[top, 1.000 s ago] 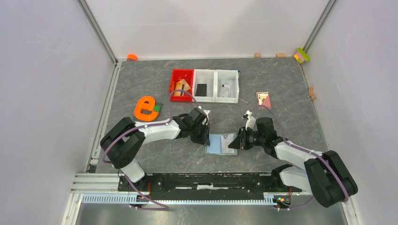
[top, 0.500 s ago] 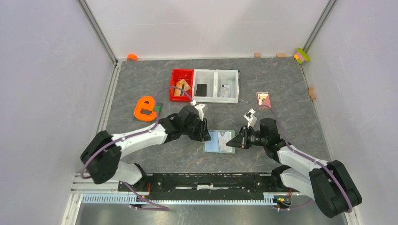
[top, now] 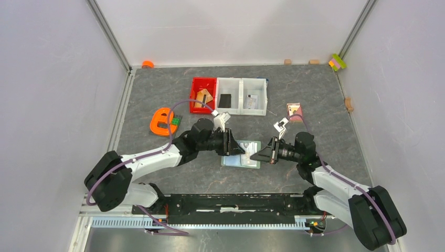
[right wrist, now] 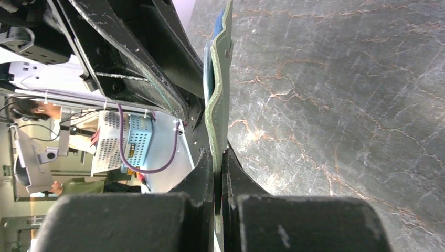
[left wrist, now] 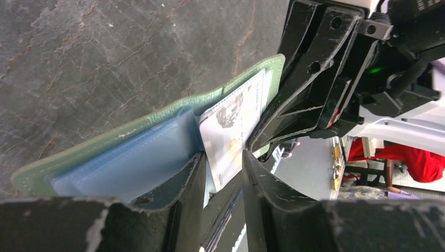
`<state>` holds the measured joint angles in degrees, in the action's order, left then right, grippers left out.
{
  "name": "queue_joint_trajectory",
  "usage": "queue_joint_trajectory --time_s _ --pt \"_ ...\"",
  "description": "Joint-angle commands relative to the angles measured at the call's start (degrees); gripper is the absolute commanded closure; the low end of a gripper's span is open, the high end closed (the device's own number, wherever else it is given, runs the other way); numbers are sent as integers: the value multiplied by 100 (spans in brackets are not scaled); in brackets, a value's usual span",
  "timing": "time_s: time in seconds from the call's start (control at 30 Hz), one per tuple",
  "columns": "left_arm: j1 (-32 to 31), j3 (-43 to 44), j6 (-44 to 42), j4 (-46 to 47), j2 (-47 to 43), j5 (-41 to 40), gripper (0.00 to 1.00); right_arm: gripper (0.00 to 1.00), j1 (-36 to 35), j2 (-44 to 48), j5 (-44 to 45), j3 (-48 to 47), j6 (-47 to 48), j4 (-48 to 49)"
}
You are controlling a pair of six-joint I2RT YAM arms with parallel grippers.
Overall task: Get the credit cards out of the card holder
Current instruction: Remove the credit card from the card holder.
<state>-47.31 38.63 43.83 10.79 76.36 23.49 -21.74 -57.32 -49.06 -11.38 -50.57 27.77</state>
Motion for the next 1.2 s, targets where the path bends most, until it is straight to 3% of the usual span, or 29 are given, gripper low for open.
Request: queue_joint_trajectory --time_s 0.0,0.17,0.3,0.57,0.63,0.73,0.83,0.87,0.93,1.0,1.17 --pt "46 -43 355 657 29 370 62 100 -15 116 -527 213 -711 1202" --pt "106 -178 576 1149 -4 693 64 100 -10 200 -713 301 -1161 1806" --pt "232 -502 1130 2268 -105 1100 78 100 -19 221 -796 292 -1407 2154" --pt "257 -575 2002 3770 254 1944 97 100 -22 108 -869 313 -1545 2464" --pt "273 -606 2072 3896 316 1984 98 93 -19 111 -877 308 -1538 2488" --pt "367 -657 2067 3845 289 2026 98 70 -24 157 -823 321 -1510 2480" --pt "521 -733 1929 3552 178 2072 98 67 -14 279 -667 311 -1356 2261" --pt "574 -756 1878 3454 118 2079 98 71 -10 325 -605 274 -1223 2078" --pt "637 -751 1670 3067 10 2089 98 91 -6 403 -474 192 -948 1670" --pt "674 -718 1384 2539 -107 2061 98 100 -6 451 -408 108 -716 1330" --pt "706 -638 863 1589 -343 1796 97 100 -6 444 -351 103 -596 1170"
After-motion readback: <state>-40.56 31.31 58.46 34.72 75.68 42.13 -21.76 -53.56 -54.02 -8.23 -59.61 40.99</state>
